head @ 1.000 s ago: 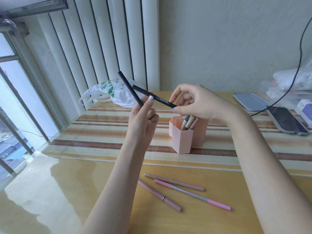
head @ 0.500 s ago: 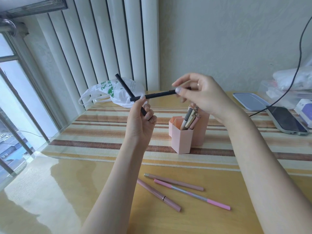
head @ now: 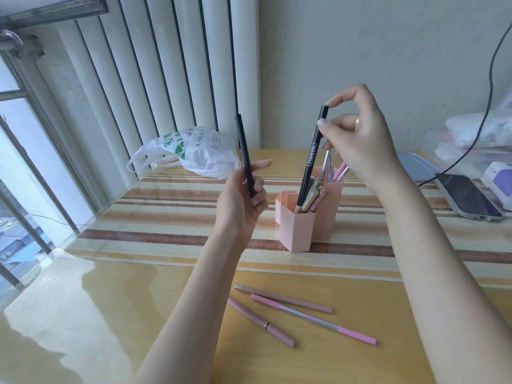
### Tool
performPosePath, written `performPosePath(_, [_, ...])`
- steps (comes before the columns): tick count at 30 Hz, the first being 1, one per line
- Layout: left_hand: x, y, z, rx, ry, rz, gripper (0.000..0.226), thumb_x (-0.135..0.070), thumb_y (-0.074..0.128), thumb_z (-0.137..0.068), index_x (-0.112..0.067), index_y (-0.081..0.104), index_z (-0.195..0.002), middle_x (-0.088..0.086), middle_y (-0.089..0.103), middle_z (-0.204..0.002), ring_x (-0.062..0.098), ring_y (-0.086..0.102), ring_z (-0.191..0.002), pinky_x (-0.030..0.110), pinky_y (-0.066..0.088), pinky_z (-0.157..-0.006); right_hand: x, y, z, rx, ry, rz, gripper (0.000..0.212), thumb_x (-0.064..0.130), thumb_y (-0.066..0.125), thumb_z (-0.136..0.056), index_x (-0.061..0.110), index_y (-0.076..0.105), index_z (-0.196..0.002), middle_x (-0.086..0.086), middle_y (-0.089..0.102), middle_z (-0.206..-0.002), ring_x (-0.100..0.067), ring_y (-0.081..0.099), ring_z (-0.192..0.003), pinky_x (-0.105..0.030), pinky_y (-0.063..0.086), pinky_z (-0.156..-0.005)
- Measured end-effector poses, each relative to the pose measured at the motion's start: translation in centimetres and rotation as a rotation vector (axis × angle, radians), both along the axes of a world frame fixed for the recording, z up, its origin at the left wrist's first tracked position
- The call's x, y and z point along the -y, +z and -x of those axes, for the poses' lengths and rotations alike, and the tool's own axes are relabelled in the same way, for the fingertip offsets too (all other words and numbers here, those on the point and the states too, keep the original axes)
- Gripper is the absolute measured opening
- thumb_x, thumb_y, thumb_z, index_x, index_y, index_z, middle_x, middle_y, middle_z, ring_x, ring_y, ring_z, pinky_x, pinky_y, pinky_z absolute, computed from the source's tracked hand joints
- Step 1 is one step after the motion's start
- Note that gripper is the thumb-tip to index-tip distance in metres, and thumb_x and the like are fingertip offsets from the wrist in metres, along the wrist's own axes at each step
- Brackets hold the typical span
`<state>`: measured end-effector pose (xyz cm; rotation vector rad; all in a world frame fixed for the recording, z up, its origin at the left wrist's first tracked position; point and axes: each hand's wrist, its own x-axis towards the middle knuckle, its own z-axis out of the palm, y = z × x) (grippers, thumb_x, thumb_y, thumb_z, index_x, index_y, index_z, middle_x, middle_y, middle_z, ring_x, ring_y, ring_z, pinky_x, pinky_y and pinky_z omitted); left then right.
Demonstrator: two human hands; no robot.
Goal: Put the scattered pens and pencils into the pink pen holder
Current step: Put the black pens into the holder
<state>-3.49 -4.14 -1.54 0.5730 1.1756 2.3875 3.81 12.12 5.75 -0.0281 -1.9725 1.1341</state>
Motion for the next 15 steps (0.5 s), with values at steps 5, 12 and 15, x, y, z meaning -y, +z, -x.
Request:
performPosePath(5, [-0.1, -0.2, 0.2, -0.022, 0.021, 0.006, 0.031, -0.023, 0.037, -0.101, -0.013, 0.067, -0.098, -0.006, 0.050, -0.059, 0.007, 0.040, -0.050, 0.018, 0.035, -0.050, 0.4, -0.8, 0.1, 0.184, 0.040, -0.167, 0.016, 0.019, 0.065, -0.081, 0.023, 0.049, -0.081, 0.012, 0.070, -0.067, -0.006, 0.059, -0.052, -0.012, 0.044, -0.050])
performPosePath(12, [-0.1, -0.3, 0.3, -0.053, 0.035, 0.050, 0.027, -0.019, 0.040, -0.101, -0.014, 0.066, -0.103, -0.005, 0.058, -0.066, 0.007, 0.049, -0.058, 0.019, 0.039, -0.055, 0.8, -1.5, 0.4, 0.441, 0.024, -0.365, 0.020, 0.016, 0.063, -0.079, 0.022, 0.049, -0.066, -0.001, 0.069, -0.068, 0.000, 0.049, -0.043, -0.023, 0.043, -0.049])
performPosePath(15, [-0.1, -0.3, 0.2, -0.061, 0.041, 0.082, 0.025, -0.018, 0.041, -0.100, -0.013, 0.066, -0.103, -0.005, 0.059, -0.066, 0.008, 0.050, -0.059, 0.020, 0.038, -0.055, 0.6, -1.1, 0.1, 0.450, -0.029, -0.440, 0.018, 0.023, 0.061, -0.082, 0.025, 0.052, -0.066, 0.004, 0.067, -0.071, 0.000, 0.048, -0.051, -0.028, 0.038, -0.064])
